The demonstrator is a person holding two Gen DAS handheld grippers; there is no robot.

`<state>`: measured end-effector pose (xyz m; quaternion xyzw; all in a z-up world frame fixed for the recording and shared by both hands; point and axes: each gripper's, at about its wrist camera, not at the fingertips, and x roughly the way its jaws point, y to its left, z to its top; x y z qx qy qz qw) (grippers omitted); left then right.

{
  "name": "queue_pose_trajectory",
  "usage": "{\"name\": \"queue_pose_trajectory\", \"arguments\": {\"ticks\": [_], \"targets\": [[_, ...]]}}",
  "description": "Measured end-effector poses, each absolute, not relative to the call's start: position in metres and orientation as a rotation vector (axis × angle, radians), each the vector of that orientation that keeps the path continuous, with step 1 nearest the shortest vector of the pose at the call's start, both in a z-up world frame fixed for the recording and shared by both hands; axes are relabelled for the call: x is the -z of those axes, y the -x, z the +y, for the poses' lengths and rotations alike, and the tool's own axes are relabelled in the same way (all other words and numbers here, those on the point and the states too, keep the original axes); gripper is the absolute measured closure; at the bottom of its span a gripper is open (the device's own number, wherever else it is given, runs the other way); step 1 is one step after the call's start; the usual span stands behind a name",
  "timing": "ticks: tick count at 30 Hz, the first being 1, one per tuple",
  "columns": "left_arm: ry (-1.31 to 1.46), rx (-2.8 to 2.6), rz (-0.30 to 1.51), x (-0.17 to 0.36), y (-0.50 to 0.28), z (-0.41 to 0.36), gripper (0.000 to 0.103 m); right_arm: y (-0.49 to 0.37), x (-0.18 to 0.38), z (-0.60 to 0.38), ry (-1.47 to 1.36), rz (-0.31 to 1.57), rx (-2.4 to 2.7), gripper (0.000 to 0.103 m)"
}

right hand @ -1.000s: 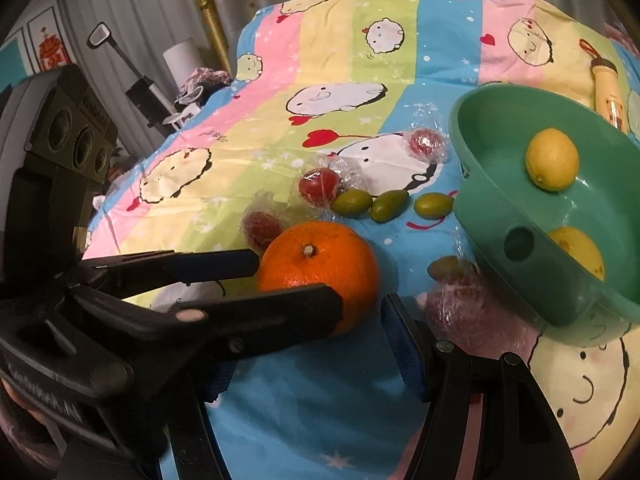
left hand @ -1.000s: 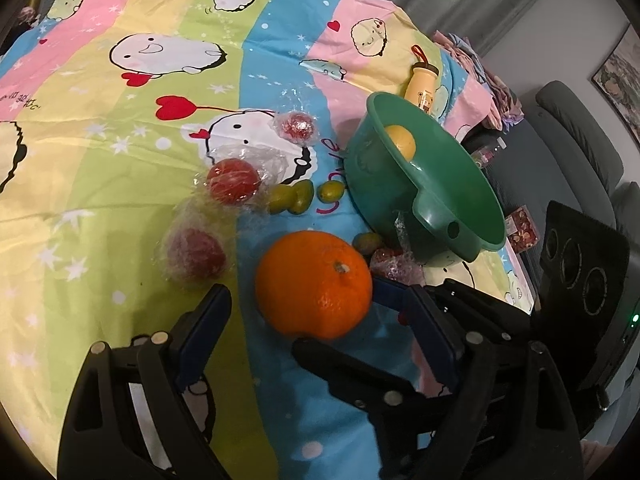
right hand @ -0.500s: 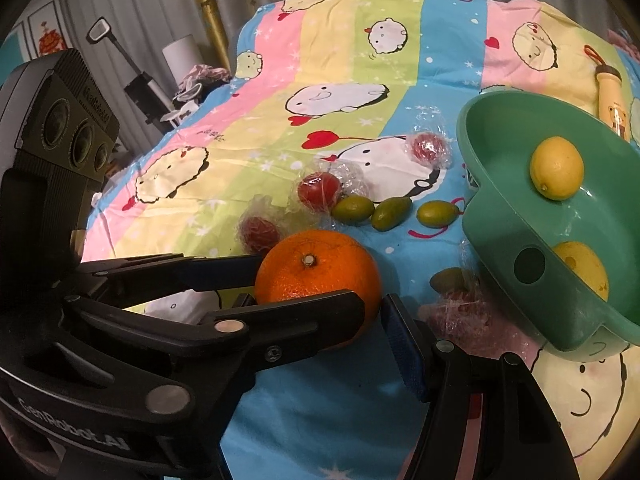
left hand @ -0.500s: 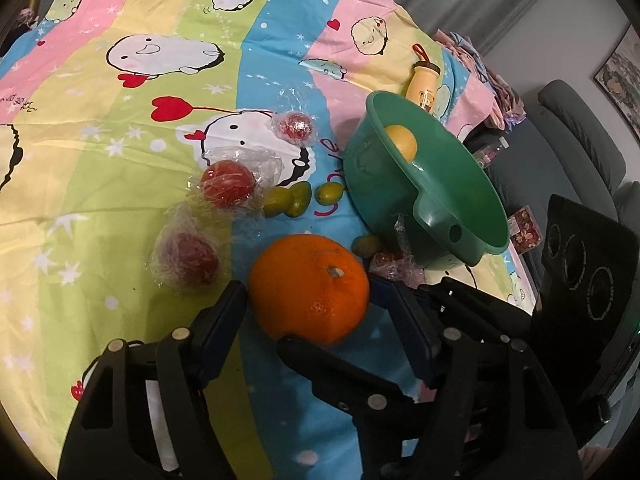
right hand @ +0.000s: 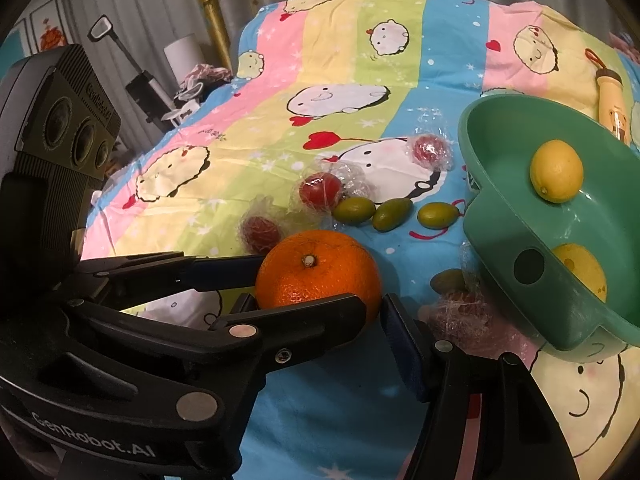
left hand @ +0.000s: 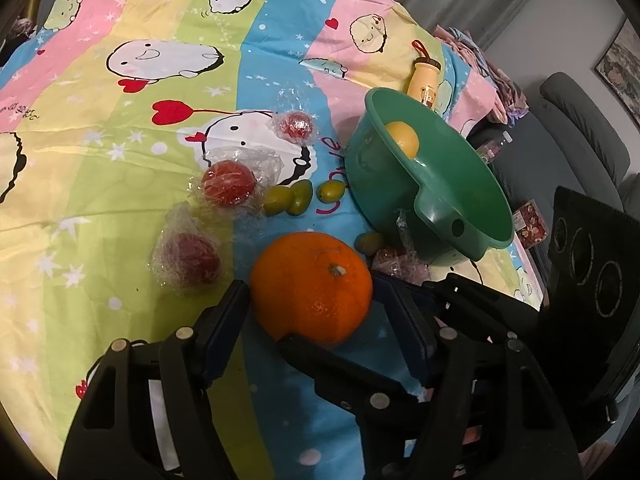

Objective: Organize fruits
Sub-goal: 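Carry the orange over the green bowl and open the left gripper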

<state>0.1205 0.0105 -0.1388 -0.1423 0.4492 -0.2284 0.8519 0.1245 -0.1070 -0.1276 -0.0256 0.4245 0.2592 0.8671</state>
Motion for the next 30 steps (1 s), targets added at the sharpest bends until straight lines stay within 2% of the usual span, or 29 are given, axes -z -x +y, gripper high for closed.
{"name": "queue_pose_trajectory", "arguments": {"ticks": [30], "targets": [[0.228,0.483,0.875,0.095,-0.079,-0.001,0.034,-0.082,0.088,-0.12,0.036,0.792,-0.568,0.038]]}}
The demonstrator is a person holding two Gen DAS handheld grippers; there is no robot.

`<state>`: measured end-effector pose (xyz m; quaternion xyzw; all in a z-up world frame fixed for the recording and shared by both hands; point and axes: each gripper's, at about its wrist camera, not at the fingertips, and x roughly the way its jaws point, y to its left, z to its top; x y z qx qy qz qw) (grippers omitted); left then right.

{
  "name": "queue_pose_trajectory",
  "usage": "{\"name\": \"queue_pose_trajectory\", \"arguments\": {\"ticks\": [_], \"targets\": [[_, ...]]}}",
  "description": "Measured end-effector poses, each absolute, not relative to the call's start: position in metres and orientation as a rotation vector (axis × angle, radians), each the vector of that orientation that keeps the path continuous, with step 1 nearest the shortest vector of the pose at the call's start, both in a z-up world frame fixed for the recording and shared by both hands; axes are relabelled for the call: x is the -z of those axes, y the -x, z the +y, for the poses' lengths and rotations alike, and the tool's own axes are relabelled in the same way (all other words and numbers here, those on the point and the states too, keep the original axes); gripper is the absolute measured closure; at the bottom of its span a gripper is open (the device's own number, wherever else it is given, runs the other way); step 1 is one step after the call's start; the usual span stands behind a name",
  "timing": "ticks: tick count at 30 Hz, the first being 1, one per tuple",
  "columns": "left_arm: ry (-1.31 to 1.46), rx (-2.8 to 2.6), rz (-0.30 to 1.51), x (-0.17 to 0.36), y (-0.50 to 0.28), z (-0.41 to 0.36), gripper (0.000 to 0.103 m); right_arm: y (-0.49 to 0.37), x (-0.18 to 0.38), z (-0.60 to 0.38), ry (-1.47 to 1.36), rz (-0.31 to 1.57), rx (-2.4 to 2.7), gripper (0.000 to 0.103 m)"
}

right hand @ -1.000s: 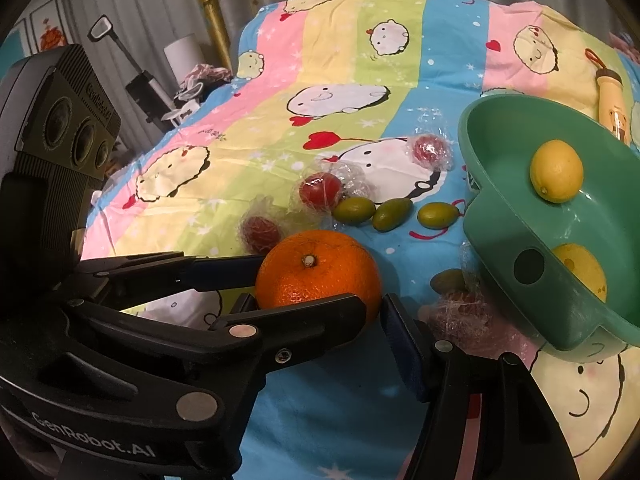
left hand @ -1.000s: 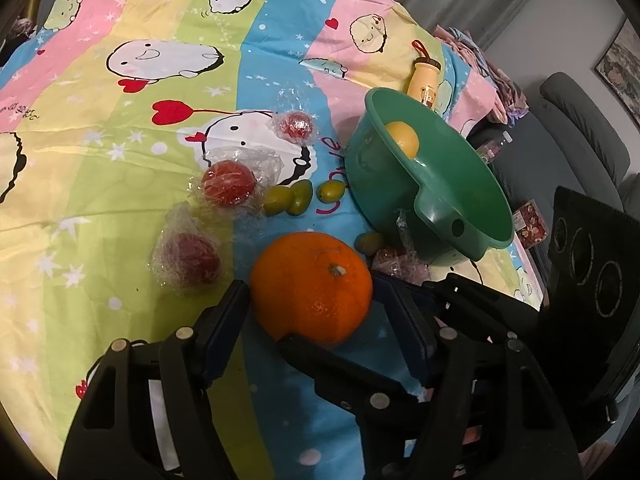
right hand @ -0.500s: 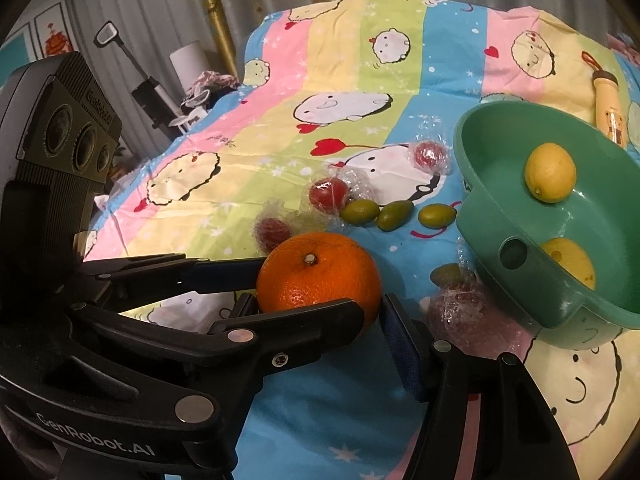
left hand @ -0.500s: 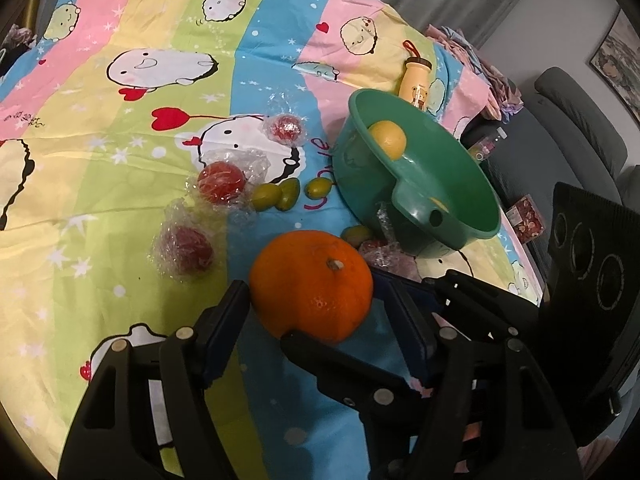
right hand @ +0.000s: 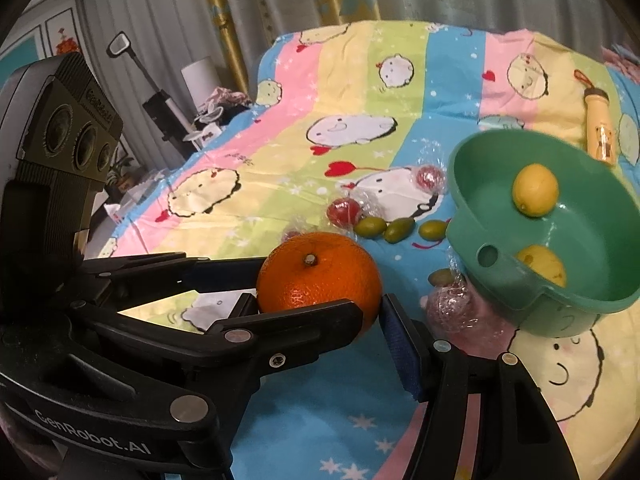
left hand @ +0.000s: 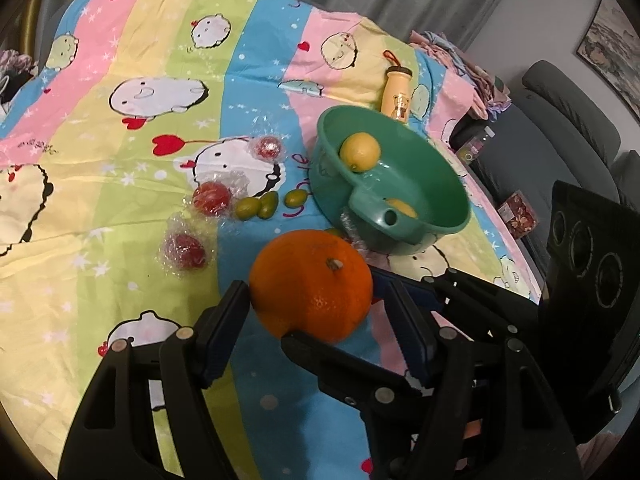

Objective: Organize fruits
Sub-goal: 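Carry the orange over the green bowl and open the left gripper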

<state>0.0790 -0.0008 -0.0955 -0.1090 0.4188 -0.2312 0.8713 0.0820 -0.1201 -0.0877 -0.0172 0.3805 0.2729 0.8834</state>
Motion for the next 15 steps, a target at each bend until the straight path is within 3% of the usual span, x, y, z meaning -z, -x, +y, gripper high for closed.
{"name": "queue_pose_trajectory", "arguments": {"ticks": [15], "targets": [[0.165,0.495,0.815,0.065,-0.055,-0.018,0.034,-0.057,0.06,-0.137,0.028,0.711,-0.561,0.038]]}}
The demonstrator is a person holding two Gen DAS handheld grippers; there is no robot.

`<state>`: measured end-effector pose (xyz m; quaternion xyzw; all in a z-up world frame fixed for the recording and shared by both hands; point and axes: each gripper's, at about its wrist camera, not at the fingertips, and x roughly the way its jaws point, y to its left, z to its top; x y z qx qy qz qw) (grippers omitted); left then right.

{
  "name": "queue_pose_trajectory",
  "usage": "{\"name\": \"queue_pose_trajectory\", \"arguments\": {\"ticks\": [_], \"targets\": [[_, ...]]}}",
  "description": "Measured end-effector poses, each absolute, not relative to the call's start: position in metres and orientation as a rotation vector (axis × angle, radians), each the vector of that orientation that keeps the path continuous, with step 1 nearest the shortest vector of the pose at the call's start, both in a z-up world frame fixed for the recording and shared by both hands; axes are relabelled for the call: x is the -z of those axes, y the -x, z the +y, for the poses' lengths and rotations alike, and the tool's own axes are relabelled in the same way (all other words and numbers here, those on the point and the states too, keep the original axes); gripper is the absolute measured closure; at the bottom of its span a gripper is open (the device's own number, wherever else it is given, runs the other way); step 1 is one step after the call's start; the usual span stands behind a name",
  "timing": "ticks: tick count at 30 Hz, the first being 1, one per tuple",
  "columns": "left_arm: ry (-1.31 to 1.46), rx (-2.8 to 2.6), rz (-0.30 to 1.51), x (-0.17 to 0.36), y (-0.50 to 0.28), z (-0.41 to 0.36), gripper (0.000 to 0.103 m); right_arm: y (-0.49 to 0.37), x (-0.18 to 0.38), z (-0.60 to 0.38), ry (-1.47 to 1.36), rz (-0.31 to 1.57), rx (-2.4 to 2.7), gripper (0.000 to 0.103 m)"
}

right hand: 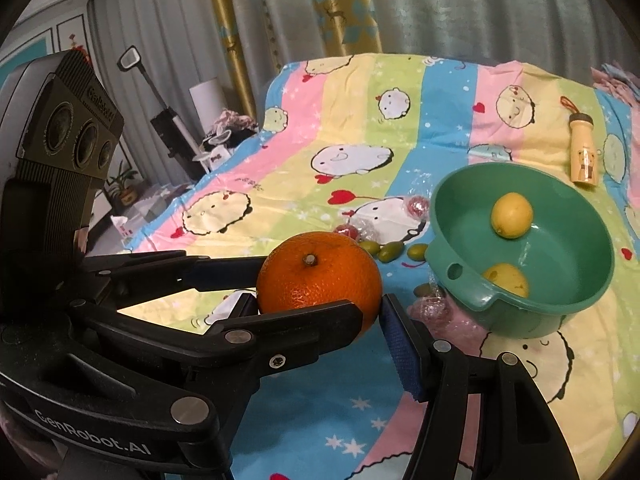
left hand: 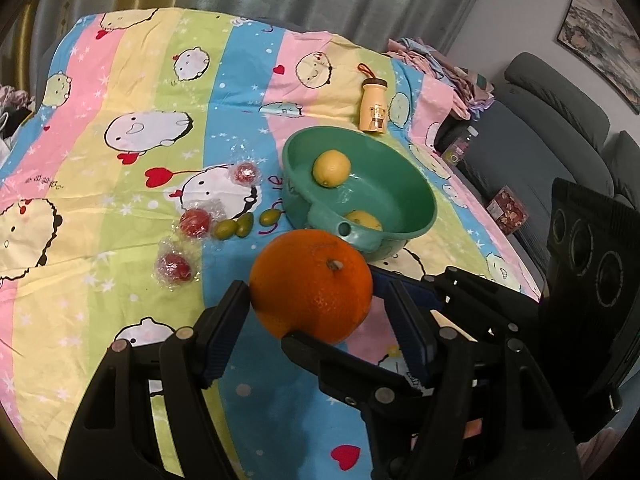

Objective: Organize fruits
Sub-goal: 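Carry the orange over the green bowl and open the left gripper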

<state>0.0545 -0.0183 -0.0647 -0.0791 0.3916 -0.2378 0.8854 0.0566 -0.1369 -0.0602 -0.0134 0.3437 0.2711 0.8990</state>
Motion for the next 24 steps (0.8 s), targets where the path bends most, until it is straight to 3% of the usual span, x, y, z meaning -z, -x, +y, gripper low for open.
{"name": "queue_pose_trajectory", "arguments": {"ticks": [24], "targets": [[0.075,0.553,0.766,0.038,-0.054,-0.068,0.034,-0.047,0.039,-0.18,-0.033,0.608,-0.501,0.038]]}}
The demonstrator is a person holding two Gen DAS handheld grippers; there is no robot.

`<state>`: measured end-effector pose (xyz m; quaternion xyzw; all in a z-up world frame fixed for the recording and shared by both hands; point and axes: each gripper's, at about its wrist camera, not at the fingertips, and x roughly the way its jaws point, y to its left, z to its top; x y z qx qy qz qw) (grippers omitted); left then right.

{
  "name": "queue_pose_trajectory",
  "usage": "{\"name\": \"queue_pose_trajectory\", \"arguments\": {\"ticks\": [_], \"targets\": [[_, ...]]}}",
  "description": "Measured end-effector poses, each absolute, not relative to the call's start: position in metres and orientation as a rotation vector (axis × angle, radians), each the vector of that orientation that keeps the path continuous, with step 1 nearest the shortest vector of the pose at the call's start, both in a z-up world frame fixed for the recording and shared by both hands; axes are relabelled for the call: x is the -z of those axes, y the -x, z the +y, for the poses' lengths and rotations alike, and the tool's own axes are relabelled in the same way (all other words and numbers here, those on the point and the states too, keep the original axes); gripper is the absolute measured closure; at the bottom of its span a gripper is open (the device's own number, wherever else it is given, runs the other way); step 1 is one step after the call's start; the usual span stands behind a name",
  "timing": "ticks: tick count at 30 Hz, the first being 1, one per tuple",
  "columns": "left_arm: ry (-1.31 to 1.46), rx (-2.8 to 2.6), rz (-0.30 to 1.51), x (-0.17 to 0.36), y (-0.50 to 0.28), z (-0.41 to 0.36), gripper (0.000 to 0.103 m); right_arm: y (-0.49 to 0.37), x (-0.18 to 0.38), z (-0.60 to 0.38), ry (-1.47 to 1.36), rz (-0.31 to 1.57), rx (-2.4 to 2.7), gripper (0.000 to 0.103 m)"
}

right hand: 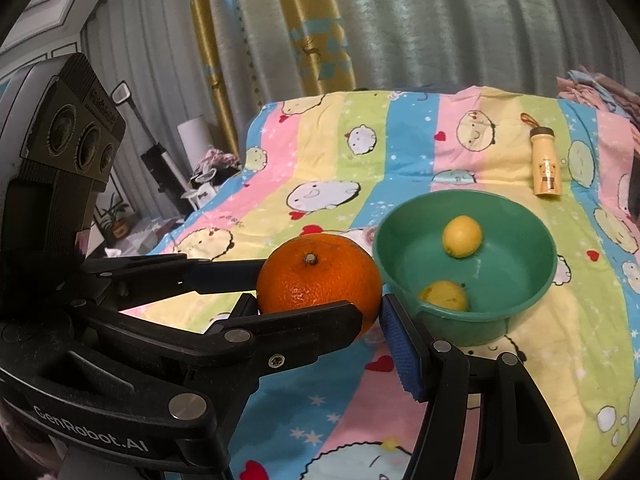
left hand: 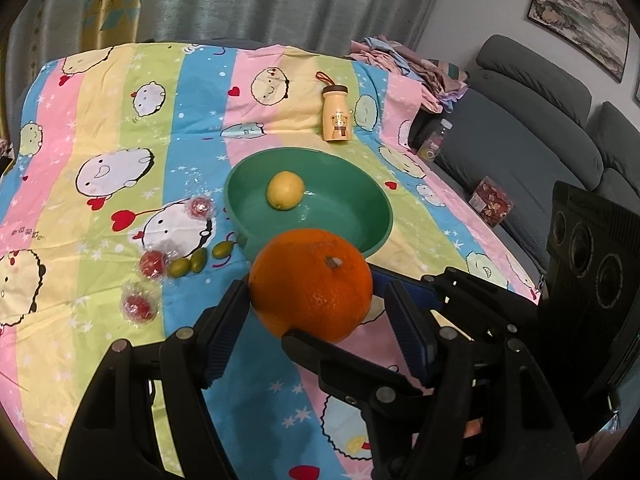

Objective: Organize fruits
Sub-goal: 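Carry the orange over the green bowl and open the left gripper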

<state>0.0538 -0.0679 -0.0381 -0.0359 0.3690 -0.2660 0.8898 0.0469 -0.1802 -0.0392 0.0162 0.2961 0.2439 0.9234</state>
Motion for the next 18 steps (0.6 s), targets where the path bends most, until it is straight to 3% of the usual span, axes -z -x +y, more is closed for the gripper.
{"name": "queue_pose_trajectory", "arguments": {"ticks": [18], "targets": [[0.054,0.594,0.779,0.044,-0.093,-0.092,0.034,-0.075,0.044,-0.204,-0.055,0.592,-0.456,0.038]]}}
